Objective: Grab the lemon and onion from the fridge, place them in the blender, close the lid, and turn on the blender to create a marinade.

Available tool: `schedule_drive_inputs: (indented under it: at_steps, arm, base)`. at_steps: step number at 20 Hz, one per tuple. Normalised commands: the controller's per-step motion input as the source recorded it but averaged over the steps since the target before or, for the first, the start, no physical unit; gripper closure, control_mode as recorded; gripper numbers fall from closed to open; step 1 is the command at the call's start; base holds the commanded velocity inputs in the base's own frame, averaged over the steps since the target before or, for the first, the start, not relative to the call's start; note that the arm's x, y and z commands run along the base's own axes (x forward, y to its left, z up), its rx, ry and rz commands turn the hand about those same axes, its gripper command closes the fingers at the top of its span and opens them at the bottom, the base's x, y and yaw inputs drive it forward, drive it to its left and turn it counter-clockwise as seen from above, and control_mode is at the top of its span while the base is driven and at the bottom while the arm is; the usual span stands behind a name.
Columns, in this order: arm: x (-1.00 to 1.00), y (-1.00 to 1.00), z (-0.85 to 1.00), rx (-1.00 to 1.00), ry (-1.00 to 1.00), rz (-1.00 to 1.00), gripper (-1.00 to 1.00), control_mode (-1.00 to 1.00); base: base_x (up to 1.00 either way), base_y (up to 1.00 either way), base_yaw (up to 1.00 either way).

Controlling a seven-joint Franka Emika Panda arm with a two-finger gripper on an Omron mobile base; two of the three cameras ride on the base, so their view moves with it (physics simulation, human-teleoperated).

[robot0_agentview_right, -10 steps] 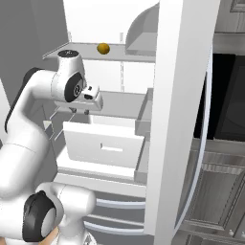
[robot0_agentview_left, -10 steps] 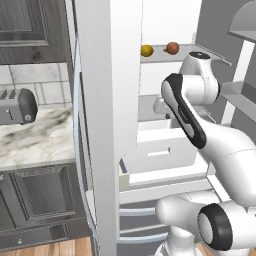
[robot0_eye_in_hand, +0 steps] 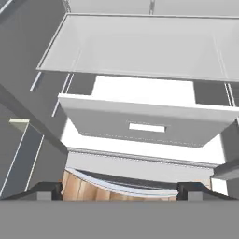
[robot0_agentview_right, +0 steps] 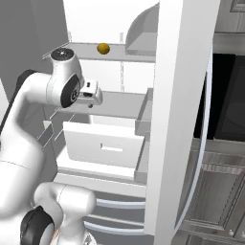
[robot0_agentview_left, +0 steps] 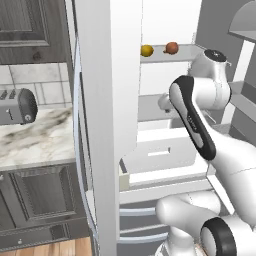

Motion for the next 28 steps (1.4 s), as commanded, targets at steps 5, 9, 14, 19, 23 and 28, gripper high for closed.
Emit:
schedule_drive_inputs:
  at_steps: [5, 9, 14, 19, 23, 28]
  arm:
    - [-0.02, 0.0, 0.37, 0.0, -0.44, 0.03, -1.0, -1.0]
    - [0.0, 0.0, 0.49, 0.0, -0.26, 0.0, -1.0, -1.0]
    - [0.0, 0.0, 0.61, 0.0, -0.24, 0.0, -1.0, -1.0]
    - [0.02, 0.0, 0.67, 0.0, -0.2, 0.0, -1.0, -1.0]
    - [0.05, 0.0, 0.55, 0.0, -0.14, 0.0, -1.0, -1.0]
    - [0.11, 0.0, 0.37, 0.0, -0.06, 0.0, -1.0, -1.0]
  base:
    - [0.0, 0.0, 0.0]
    - [0.0, 0.0, 0.0]
    - [0.0, 0.0, 0.0]
    - [0.0, 0.0, 0.0]
    - [0.0, 0.0, 0.0]
    - [0.0, 0.0, 0.0]
